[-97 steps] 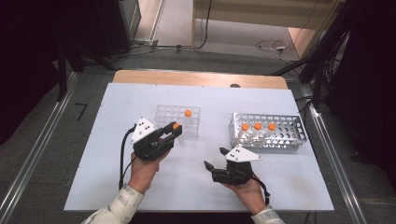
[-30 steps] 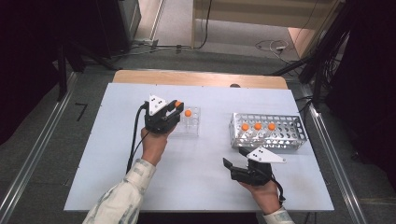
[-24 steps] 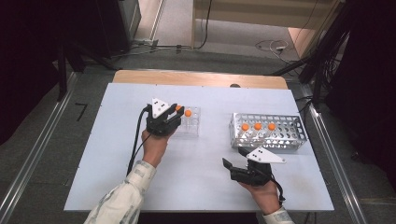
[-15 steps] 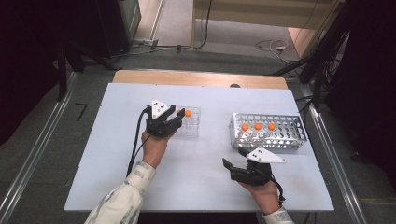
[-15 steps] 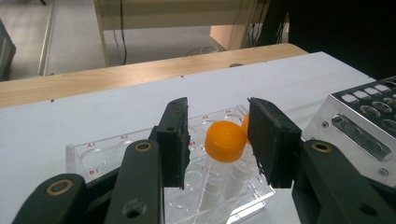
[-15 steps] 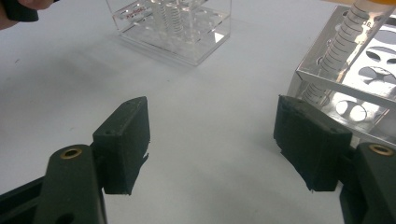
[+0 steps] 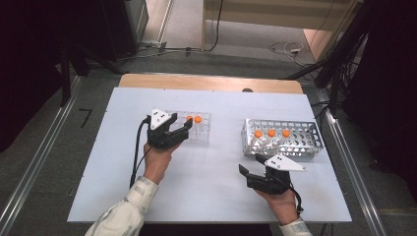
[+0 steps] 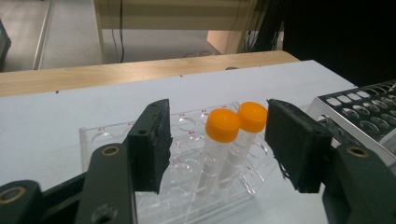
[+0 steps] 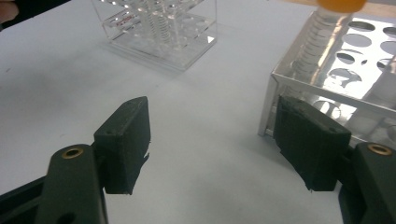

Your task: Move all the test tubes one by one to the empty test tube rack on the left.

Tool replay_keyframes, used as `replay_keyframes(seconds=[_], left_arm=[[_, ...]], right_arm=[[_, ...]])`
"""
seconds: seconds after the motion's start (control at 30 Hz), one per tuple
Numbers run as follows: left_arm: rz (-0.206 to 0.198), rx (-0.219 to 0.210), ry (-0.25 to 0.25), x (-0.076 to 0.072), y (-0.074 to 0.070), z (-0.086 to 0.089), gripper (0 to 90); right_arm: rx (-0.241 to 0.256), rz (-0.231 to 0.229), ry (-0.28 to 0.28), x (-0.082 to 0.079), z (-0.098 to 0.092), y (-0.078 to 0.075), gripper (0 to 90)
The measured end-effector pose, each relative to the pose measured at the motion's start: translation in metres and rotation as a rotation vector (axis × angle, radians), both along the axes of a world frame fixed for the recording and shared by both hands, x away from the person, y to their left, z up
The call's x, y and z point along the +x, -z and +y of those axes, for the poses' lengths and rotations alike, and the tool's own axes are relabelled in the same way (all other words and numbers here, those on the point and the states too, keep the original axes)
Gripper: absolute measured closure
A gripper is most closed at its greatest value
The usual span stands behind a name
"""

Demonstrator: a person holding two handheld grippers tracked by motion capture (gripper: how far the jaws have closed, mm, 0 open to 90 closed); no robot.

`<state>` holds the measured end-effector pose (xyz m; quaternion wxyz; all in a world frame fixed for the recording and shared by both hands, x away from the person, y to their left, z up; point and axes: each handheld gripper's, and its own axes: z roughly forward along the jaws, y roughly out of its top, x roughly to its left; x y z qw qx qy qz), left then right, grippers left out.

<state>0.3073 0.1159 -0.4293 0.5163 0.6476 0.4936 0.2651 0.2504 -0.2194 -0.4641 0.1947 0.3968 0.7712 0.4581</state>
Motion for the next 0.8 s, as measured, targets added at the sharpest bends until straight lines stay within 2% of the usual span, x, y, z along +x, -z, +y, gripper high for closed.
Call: replay_keyframes(seconds=[0.2, 0.43, 0.8], left_arm=[[0.002, -0.009, 0.017, -0.016, 0.003, 0.006, 34.5], [0.013, -0.001, 0.023, -0.035, 0.016, 0.009, 27.6], [0.029, 0.003, 0.052, -0.058, 0.032, 0.014, 27.6]], right_arm=[[0.010, -0.009, 0.039, 0.002, -0.012, -0.003, 26.4], [0.009, -0.021, 0.090, 0.004, -0.026, -0.004, 26.8], [0.014, -0.035, 0.151, 0.009, -0.042, -0.006, 27.5]])
